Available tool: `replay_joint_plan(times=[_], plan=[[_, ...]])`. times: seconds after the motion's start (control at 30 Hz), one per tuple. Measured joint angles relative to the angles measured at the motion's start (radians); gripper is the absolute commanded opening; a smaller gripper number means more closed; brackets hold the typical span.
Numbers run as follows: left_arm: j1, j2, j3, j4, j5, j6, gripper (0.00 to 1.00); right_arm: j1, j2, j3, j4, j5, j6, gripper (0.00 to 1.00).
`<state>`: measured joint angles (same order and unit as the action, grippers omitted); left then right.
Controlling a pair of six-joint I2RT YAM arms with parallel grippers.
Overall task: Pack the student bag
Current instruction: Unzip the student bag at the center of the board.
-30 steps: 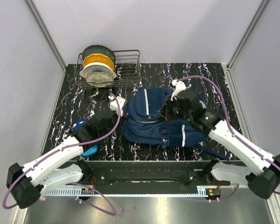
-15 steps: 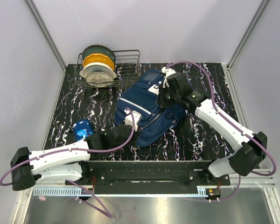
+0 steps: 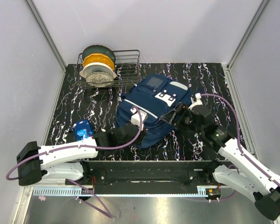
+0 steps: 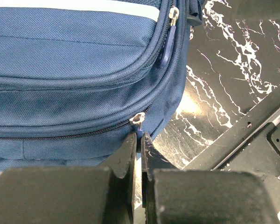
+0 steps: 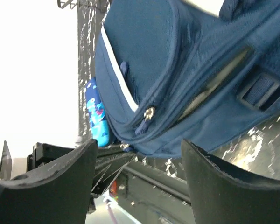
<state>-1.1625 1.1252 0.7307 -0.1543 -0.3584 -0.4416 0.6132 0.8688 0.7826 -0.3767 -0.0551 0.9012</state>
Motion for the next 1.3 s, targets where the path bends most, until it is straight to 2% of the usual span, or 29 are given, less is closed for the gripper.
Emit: replay_joint_plan(times=[0.1, 0.27, 0.53, 0.67, 0.9, 1.0, 1.03, 1.1, 1.13, 1.23, 1.27, 1.3], plan=[[0.000, 0.006, 0.008, 0.002, 0.007, 0.001, 0.00, 0.000, -0.021, -0.075, 0.063, -0.043, 0.102, 0.75], [-0.002, 0.013, 0.010, 0.011, 0.013, 0.008, 0.00, 0.000, 0.045, -0.117, 0.156, -0.072, 0.179, 0.75], [-0.011, 0.014, 0.010, 0.013, 0.007, 0.016, 0.00, 0.000, 0.144, -0.122, 0.291, -0.078, 0.205, 0.71], [-0.011, 0.014, 0.010, 0.009, 0.002, 0.019, 0.00, 0.000, 0.199, -0.122, 0.315, -0.098, 0.220, 0.68], [-0.014, 0.014, 0.012, 0.006, -0.003, 0.024, 0.00, 0.009, 0.204, -0.122, 0.328, -0.093, 0.223, 0.64], [-0.016, 0.021, 0.021, 0.000, -0.008, 0.027, 0.00, 0.035, 0.224, -0.121, 0.338, -0.068, 0.222, 0.57], [-0.017, 0.023, 0.022, -0.003, -0.010, 0.027, 0.00, 0.047, 0.232, -0.121, 0.343, -0.057, 0.222, 0.47], [-0.018, 0.024, 0.023, -0.009, -0.013, 0.027, 0.00, 0.066, 0.247, -0.121, 0.353, -0.039, 0.227, 0.39], [-0.020, 0.024, 0.024, -0.008, -0.014, 0.028, 0.00, 0.074, 0.252, -0.121, 0.356, -0.033, 0.225, 0.28], [-0.021, 0.024, 0.025, -0.010, -0.014, 0.029, 0.00, 0.083, 0.257, -0.121, 0.367, -0.010, 0.234, 0.10], [-0.022, 0.024, 0.025, -0.010, -0.015, 0.029, 0.00, 0.084, 0.257, -0.121, 0.373, -0.005, 0.234, 0.00], [-0.022, 0.024, 0.025, -0.009, -0.015, 0.030, 0.00, 0.085, 0.256, -0.121, 0.374, 0.000, 0.233, 0.00]])
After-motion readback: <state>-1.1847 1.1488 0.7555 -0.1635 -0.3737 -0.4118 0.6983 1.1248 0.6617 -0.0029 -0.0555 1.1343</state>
